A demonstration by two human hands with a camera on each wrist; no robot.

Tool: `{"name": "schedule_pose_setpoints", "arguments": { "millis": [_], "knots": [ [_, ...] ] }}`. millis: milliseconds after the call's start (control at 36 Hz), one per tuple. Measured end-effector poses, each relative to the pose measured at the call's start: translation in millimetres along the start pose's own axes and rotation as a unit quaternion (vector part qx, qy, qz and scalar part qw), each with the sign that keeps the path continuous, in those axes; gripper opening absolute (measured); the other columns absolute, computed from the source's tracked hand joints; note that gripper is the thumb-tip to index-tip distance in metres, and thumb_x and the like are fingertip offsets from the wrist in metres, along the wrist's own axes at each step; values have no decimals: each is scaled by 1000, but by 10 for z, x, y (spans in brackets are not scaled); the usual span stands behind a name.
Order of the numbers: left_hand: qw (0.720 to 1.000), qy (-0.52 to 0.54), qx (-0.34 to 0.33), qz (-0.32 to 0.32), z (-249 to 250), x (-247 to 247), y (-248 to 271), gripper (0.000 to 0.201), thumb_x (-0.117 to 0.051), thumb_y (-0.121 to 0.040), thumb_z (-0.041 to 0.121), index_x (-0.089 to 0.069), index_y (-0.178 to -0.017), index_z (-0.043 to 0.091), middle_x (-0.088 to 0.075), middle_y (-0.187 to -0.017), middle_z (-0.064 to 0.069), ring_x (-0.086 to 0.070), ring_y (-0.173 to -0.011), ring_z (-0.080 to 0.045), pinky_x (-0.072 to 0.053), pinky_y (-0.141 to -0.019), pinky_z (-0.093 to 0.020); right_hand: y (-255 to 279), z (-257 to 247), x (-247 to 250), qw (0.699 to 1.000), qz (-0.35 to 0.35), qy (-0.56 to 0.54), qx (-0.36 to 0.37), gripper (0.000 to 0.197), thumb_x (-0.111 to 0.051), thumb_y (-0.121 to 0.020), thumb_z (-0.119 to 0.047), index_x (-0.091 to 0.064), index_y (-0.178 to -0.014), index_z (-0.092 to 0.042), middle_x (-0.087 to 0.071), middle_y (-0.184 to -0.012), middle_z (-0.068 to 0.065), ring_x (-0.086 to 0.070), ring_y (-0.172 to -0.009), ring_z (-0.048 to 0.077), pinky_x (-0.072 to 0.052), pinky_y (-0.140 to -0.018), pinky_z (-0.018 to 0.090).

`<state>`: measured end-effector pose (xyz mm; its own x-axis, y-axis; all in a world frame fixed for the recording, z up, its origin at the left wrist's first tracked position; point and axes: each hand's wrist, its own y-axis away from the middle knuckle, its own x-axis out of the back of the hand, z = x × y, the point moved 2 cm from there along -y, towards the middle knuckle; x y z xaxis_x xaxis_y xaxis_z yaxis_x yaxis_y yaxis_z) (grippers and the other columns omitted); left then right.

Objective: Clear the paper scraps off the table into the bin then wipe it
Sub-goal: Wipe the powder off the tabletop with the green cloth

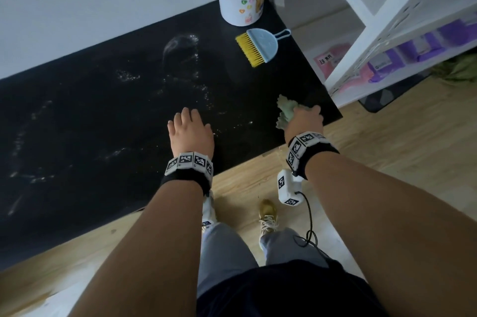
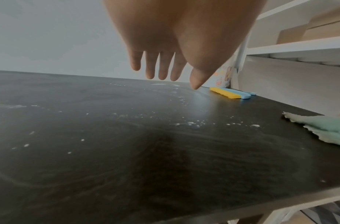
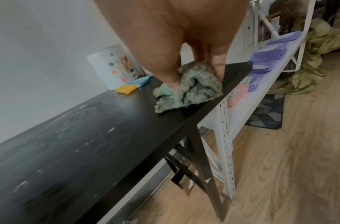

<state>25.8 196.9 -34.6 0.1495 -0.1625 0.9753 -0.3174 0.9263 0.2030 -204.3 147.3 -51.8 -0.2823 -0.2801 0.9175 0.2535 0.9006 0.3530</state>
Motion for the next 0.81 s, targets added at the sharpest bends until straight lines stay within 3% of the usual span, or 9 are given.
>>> {"name": "schedule_pose_setpoints", "arguments": {
  "millis": [194, 333, 472, 583, 694, 806],
  "knots": [
    [1000, 4, 7, -4, -430, 8, -117, 49, -41, -101, 27, -33, -146, 9, -27, -155, -11, -24, -143, -29, -17, -119, -45, 222, -686, -253, 999, -3, -5, 50, 27, -57, -86, -10, -63, -112, -7, -38, -130, 16, -49, -111, 32, -49, -85, 37],
    [1000, -1, -10, -1, -838, 66, -224, 46, -37, -101, 21, -33, -145, 9, -28, -154, -11, -24, -142, -29, -17, -119, -44, 461, -1252, -438, 996, 0, 5, 89, 30, -58, -90, -21, -61, -116, -7, -37, -131, 13, -45, -117, 30, -48, -89, 37],
    [1000, -2, -21, -5, -1214, 140, -365, 47, -37, -102, 23, -31, -146, 10, -26, -155, -11, -22, -143, -28, -15, -120, -44, 679, -1807, -649, 992, -28, -1, 127, 31, -61, -90, -28, -61, -118, -16, -35, -130, 9, -44, -117, 26, -47, -85, 33],
    [999, -12, -35, 6, -1477, 199, -492, 47, -38, -101, 23, -31, -146, 9, -27, -154, -11, -23, -143, -29, -15, -120, -44, 792, -2091, -715, 984, -63, -37, 161, 33, -57, -90, -22, -63, -123, -22, -38, -127, 7, -47, -112, 26, -47, -87, 33],
    [998, -22, -54, 14, -1649, 257, -617, 47, -40, -101, 23, -33, -145, 9, -29, -153, -11, -25, -142, -30, -17, -119, -44, 740, -2101, -613, 988, -11, -67, 137, 37, -52, -91, -17, -62, -126, -21, -42, -127, 12, -48, -114, 29, -45, -93, 34],
    [998, -22, -66, 9, -1705, 277, -723, 48, -40, -101, 23, -32, -146, 9, -27, -154, -11, -23, -143, -29, -15, -120, -44, 515, -1858, -461, 996, 65, -59, 13, 42, -55, -88, -13, -54, -131, -16, -36, -133, 15, -43, -118, 32, -44, -94, 38]
  ]
}}
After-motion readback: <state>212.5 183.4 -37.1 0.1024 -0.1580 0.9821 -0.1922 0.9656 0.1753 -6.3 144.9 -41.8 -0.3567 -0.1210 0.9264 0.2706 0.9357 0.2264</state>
